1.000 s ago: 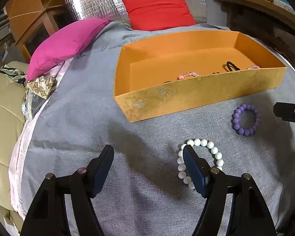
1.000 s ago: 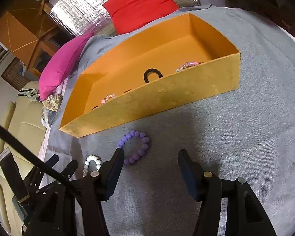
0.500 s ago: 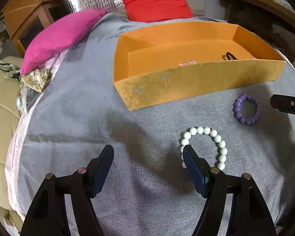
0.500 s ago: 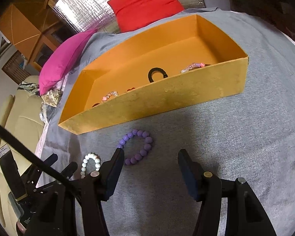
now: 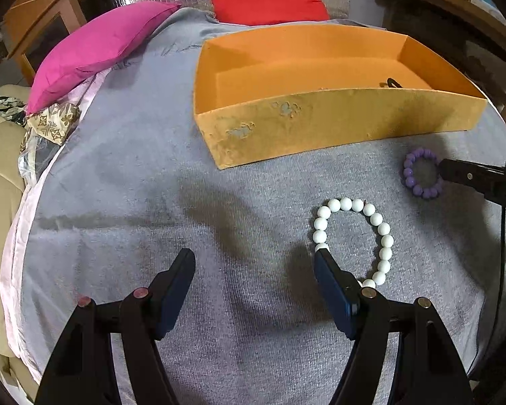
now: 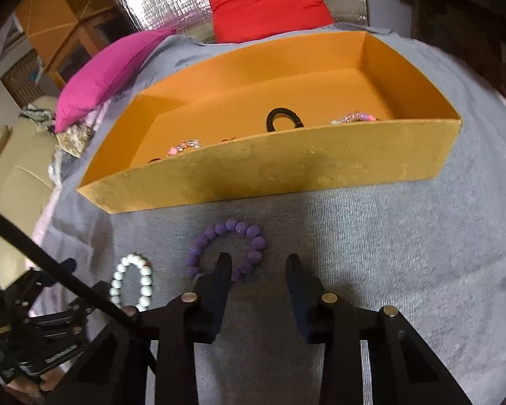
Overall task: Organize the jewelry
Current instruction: 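Position the left tool at the white bead bracelet while the right tool approaches the purple bracelet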
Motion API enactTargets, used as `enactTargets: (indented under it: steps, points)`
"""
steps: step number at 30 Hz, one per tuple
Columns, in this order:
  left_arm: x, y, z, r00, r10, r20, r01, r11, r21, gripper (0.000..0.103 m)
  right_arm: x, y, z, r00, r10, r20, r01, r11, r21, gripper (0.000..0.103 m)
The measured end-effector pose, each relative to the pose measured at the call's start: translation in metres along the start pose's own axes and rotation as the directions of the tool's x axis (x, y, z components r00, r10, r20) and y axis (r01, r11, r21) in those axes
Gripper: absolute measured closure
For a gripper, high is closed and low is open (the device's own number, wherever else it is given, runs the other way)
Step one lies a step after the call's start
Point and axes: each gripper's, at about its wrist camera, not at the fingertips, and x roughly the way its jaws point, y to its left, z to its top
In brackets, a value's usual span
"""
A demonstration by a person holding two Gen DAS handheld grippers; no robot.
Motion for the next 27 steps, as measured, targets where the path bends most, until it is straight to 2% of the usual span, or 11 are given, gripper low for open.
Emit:
enactTargets:
  steps: [7,9,14,19,27]
  points:
    - [-0.001,-0.006,-0.001,1.0,-0.006,-0.004,0.006,1.0,0.003,0.03,0.008,0.009,0.002,0.996,-0.085,0.039,0.087,0.995,-0.054,0.081]
    - [0.0,-0.01,0.0,1.0,-0.014,-0.007,0.014,1.0,0.008,0.03,0.009,0.013,0.001,0.992,-0.112,0.052,0.116,0.99,-0.075,0.087]
    - [0.002,-0.017,0.001,1.0,-0.024,-0.016,0.024,1.0,0.018,0.03,0.008,0.013,0.0,0.987,-0.149,0.063,0.155,0.983,-0.104,0.087]
    - [0.002,-0.023,0.001,1.0,-0.025,-0.016,0.026,0.999,0.024,0.03,0.0,-0.003,0.0,0.979,-0.192,0.067,0.198,0.977,-0.082,0.087]
    - [-0.003,-0.033,0.004,0.999,-0.036,0.004,0.036,0.999,0.03,0.03,-0.007,-0.026,0.003,0.988,-0.151,0.038,0.153,0.988,-0.028,0.087]
